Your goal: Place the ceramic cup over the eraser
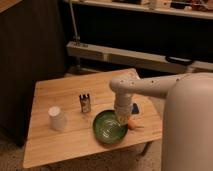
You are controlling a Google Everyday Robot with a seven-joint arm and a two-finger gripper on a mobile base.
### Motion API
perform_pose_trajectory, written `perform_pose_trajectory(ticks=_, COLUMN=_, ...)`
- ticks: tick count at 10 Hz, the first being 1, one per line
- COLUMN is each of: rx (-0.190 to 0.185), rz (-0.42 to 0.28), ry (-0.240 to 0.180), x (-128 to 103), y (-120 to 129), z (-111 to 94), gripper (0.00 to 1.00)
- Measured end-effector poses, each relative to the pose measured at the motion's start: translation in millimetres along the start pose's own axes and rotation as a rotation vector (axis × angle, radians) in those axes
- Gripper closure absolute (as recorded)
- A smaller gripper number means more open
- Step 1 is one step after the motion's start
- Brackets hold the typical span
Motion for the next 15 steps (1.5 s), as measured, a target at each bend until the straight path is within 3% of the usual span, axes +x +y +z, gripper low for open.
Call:
perform_pose_trajectory(ticks=12, rx=0.0, rz=-0.001, ry=-0.001, x=0, y=0, z=-1, gripper=0.96)
perform_pose_trajectory(ticks=14, rx=-0.007, rz=-0.042, ry=-0.039, x=1, y=5, z=-8, gripper=0.96)
perform_pose_trajectory(ticks=15, rx=-0.018, rz=-0.114, ry=-0.094, x=2, y=19, z=-23, gripper=0.96)
